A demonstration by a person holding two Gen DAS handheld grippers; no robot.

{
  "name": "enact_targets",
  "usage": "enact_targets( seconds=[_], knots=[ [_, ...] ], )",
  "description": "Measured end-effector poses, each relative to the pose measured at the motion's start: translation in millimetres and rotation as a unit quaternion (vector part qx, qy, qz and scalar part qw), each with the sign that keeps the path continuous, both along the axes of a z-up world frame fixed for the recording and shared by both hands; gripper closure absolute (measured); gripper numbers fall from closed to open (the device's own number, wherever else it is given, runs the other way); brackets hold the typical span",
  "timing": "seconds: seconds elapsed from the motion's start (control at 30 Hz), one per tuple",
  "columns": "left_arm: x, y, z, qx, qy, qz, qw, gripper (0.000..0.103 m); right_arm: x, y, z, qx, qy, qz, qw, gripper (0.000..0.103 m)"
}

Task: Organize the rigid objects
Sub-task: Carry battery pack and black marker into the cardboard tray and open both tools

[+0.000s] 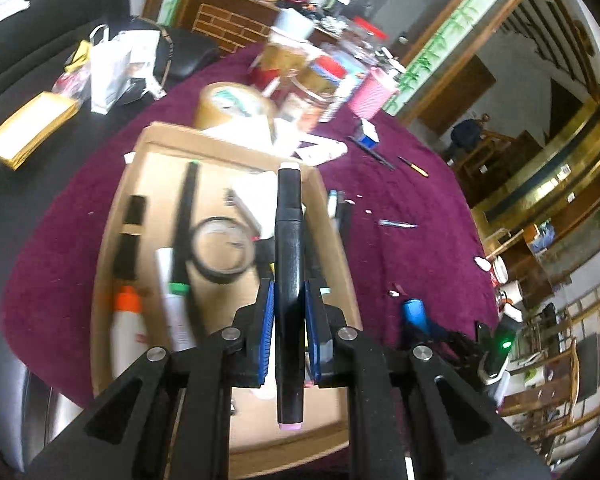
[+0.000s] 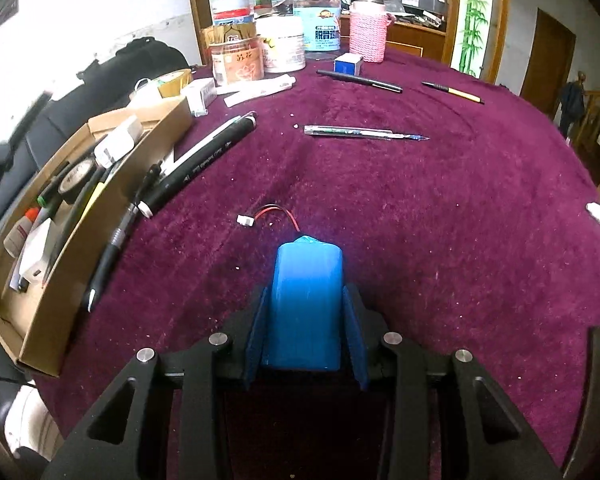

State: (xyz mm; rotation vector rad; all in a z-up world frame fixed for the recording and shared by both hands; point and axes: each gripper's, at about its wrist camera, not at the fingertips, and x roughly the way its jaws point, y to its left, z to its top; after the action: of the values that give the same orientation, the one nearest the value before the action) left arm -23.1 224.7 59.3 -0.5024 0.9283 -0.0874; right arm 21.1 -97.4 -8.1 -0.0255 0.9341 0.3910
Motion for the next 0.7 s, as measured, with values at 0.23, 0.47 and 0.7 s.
enact_targets(
  seconds=[0.23, 0.47, 0.7],
  knots=[
    [-11, 32, -22, -0.016, 0.018, 0.031, 0.9992, 0.091, -10, 22, 45, 0.154, -0.011, 0.044, 0.987, 0.071],
    [-21, 45, -32, -0.008, 0.027, 0.059, 0.9979, 0.091, -19, 109, 62, 0.175, 0.002, 0.148, 0.973, 0.070],
    [-23, 46, -39, 0.006, 0.037, 0.068, 0.9970, 0.091, -9, 151, 40, 0.129, 0.016, 0.163, 0.978, 0.070]
  ],
)
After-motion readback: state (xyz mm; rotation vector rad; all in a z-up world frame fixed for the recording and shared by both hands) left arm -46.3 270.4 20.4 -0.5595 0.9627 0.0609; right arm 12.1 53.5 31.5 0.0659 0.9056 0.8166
